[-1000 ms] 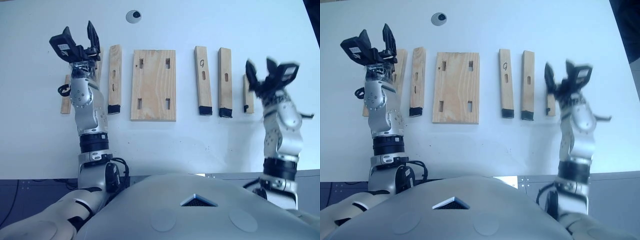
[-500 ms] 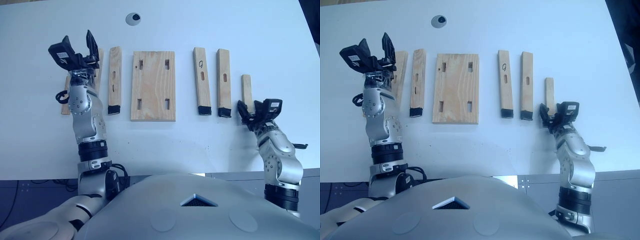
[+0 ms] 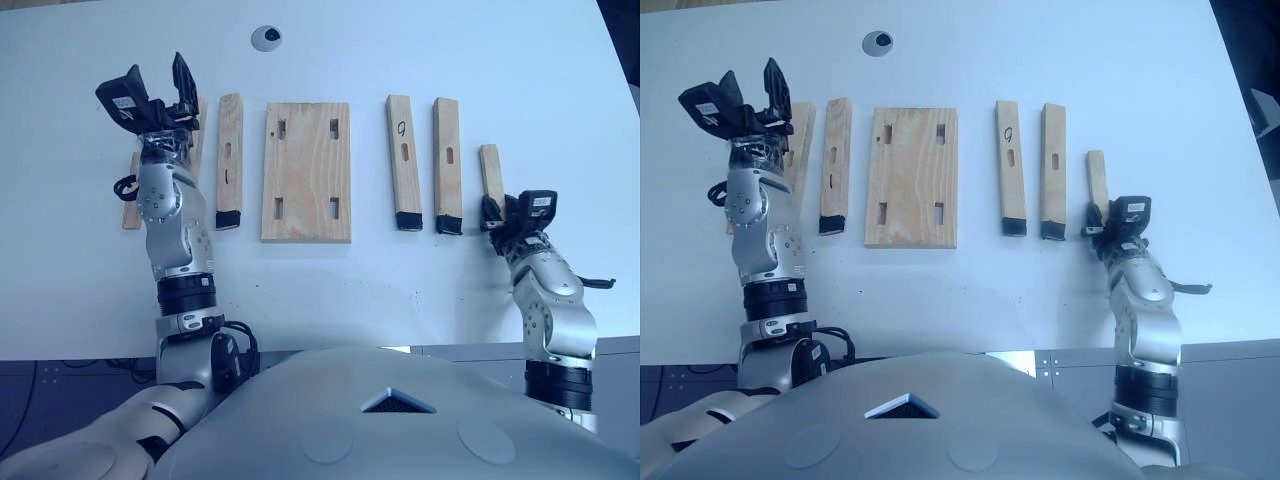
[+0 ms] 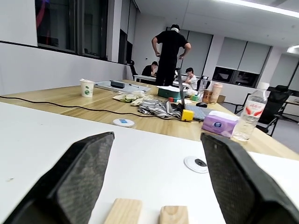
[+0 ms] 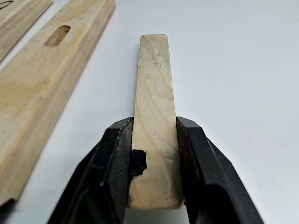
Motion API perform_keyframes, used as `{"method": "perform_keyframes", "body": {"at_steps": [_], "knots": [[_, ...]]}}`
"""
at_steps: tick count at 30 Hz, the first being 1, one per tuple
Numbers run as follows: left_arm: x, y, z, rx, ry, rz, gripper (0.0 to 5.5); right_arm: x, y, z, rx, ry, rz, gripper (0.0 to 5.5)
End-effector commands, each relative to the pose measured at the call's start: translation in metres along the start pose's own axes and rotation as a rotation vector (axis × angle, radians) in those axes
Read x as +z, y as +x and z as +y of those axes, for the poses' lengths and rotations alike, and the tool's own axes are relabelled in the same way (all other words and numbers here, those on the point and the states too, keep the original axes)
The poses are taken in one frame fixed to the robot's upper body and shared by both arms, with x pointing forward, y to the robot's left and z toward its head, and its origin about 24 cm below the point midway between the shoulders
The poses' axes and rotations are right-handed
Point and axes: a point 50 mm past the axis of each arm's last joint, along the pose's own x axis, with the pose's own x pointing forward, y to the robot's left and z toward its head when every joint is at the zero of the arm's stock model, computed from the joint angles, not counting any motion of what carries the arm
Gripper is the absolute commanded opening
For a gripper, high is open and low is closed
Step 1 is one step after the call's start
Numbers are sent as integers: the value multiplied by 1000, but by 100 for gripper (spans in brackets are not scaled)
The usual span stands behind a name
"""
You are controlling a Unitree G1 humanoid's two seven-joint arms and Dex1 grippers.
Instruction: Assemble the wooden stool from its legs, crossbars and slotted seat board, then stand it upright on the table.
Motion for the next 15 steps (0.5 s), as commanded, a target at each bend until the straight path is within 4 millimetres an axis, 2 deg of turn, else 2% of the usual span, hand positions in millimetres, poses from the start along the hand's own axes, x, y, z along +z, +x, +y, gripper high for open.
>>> {"method": "perform_keyframes", "body": {"at_steps": [1, 4, 7, 9, 11, 15], "knots": [[-1, 6, -11, -97, -122, 60, 339, 19, 13, -3, 9, 10, -117, 130], [11, 8, -36, -304, -267, 79, 339, 74, 34, -2, 3, 70, -389, 130], [26, 11, -60, -494, -378, 146, 339, 117, 51, 18, 82, 68, -576, 130], [40, 13, -75, -581, -552, 193, 339, 138, 59, 37, 199, 20, -657, 130], [51, 16, -90, -642, -721, 241, 339, 148, 63, 54, 309, -28, -697, 130], [59, 18, -110, -689, -872, 310, 339, 149, 57, 82, 497, -63, -735, 130]]}}
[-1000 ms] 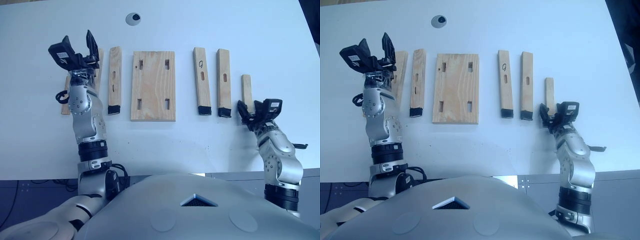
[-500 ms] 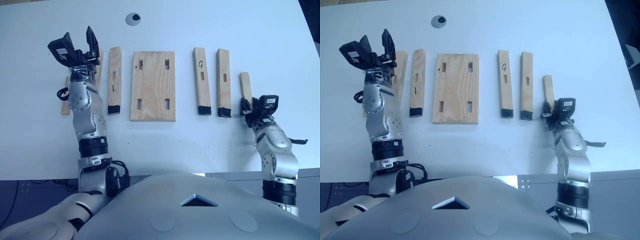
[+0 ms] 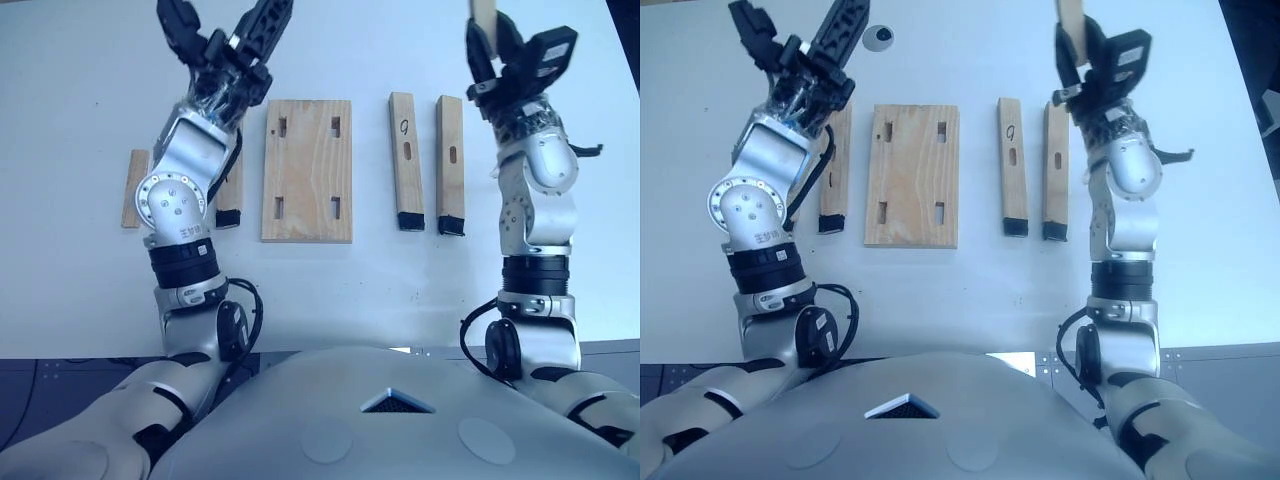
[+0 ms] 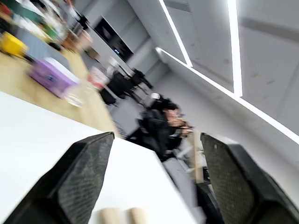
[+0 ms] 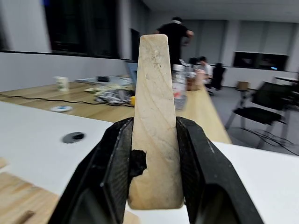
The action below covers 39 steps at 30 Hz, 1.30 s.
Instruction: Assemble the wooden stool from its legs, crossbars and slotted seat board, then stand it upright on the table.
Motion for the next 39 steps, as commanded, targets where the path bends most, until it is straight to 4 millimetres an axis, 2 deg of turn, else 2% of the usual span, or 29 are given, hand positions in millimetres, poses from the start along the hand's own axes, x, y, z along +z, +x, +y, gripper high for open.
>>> {"method": "perform_keyframes", "body": {"at_steps": [1, 7, 15, 26, 28, 35, 39], "knots": [[-3, 10, -12, -26, -102, 26, 339, 1, 5, 29, 178, 22, -26, 130], [-18, 11, -7, 34, -59, 100, 339, 5, 4, 61, 316, 42, -32, 130], [-20, 12, -5, 34, -49, 110, 339, 7, 3, 75, 391, 28, -20, 130], [-24, 8, -22, -104, -93, 147, 178, 2, 4, 77, 425, 1, 24, 130], [-24, 8, -21, -101, -93, 146, 136, 1, 5, 77, 427, 0, 31, 130], [-21, 8, -17, -67, -68, 139, 41, -2, 6, 78, 424, -4, 45, 130], [-21, 7, -13, -51, -47, 137, 38, -2, 8, 78, 420, -4, 44, 130]]}}
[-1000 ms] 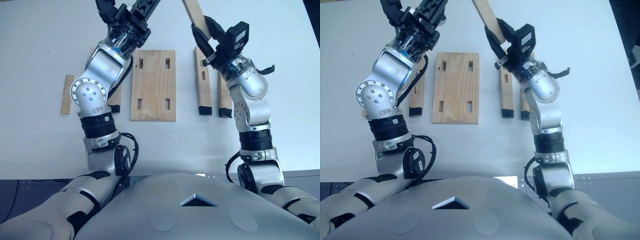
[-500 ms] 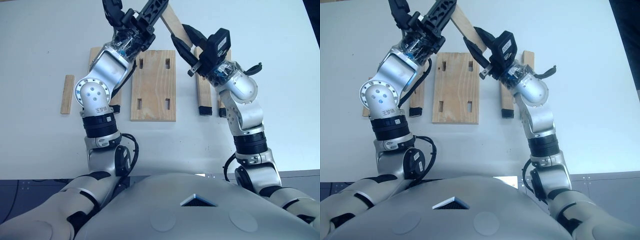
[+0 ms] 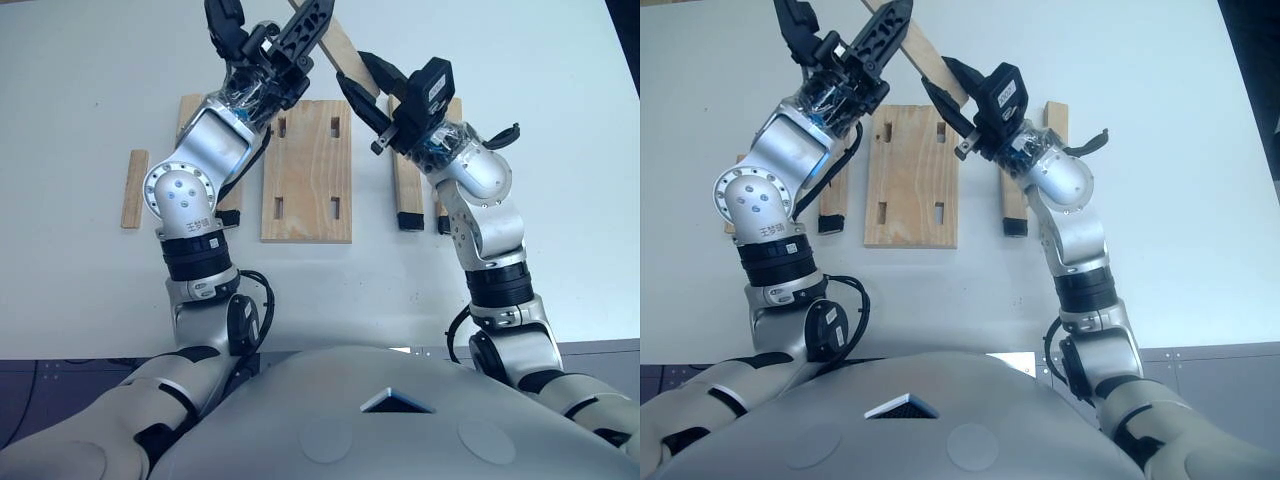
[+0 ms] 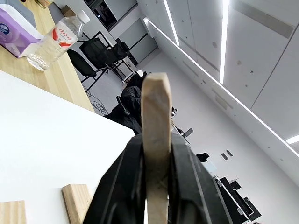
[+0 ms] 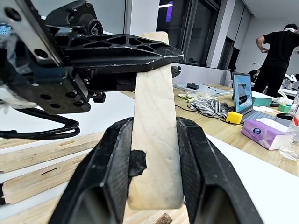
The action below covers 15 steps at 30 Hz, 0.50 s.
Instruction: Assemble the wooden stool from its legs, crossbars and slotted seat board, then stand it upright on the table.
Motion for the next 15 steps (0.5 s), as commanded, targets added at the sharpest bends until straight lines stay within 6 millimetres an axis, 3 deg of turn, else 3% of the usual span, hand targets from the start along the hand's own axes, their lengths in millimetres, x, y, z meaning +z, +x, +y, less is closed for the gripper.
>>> {"method": "perform_keyframes", "body": {"at_steps": [1, 2, 3, 7, 10, 15], "knots": [[0, 0, -2, -11, 24, 4, 38, -4, 3, -3, -1, -8, 43, 130], [1, -1, -2, -1, 33, -6, 38, -4, 4, -2, 0, -3, 40, 130], [4, -1, 1, 20, 52, -15, 38, -5, 4, -1, 0, 13, 44, 167], [15, -8, 22, 158, 214, -64, 38, -10, -5, -5, -59, 14, 75, 229], [30, -36, 51, 356, 404, -151, 38, -14, -9, -13, -93, -5, 114, 269], [55, -102, 68, 558, 717, -316, 38, -17, -22, -34, -229, -7, 152, 270]]}}
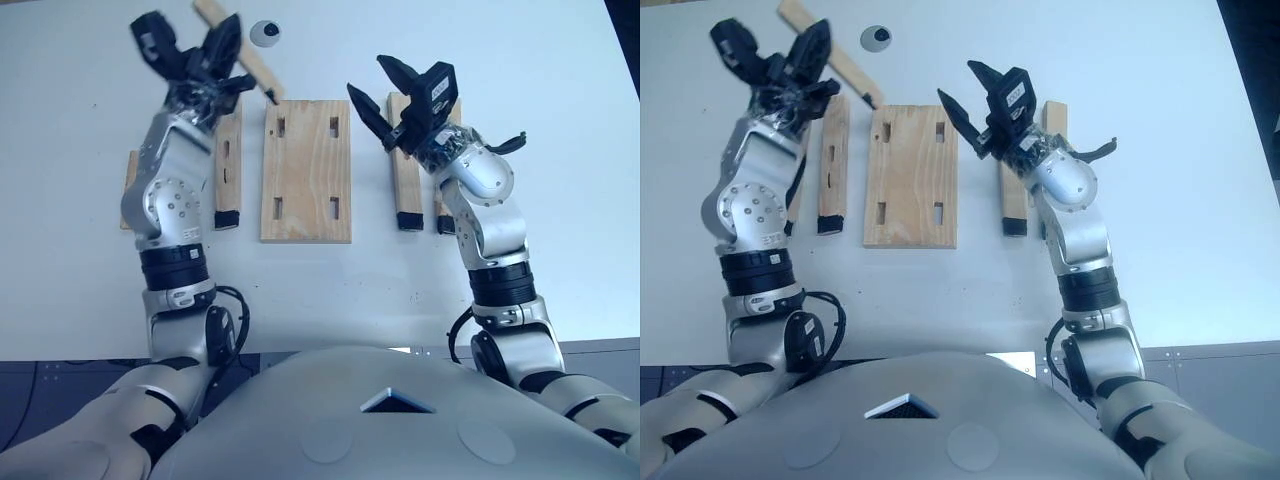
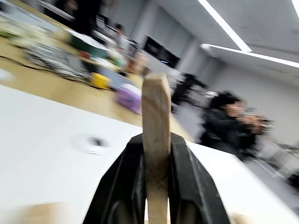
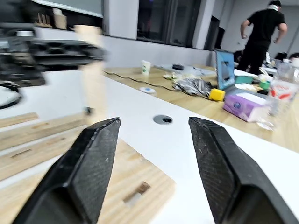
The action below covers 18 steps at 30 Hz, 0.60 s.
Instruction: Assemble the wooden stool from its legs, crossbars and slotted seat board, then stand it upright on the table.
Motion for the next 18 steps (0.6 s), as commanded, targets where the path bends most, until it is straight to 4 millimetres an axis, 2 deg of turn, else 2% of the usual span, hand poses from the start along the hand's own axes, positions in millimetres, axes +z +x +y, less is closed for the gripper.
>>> {"method": "perform_keyframes", "body": {"at_steps": [1, 3, 6, 14, 18], "knots": [[16, -35, 39, 131, 213, -125, 38, -4, -11, -20, -110, -20, 46, 270], [19, -52, 52, 173, 259, -150, 38, -5, -12, -25, -136, -18, 52, 270], [11, -64, 63, 201, 286, -134, 38, -7, -15, -29, -157, -21, 60, 270], [-10, -64, 71, 188, 301, -80, 38, -9, -16, -28, -154, -15, 68, 270], [-20, -68, 80, 206, 363, -34, 38, -10, -16, -29, -149, -13, 75, 270]]}}
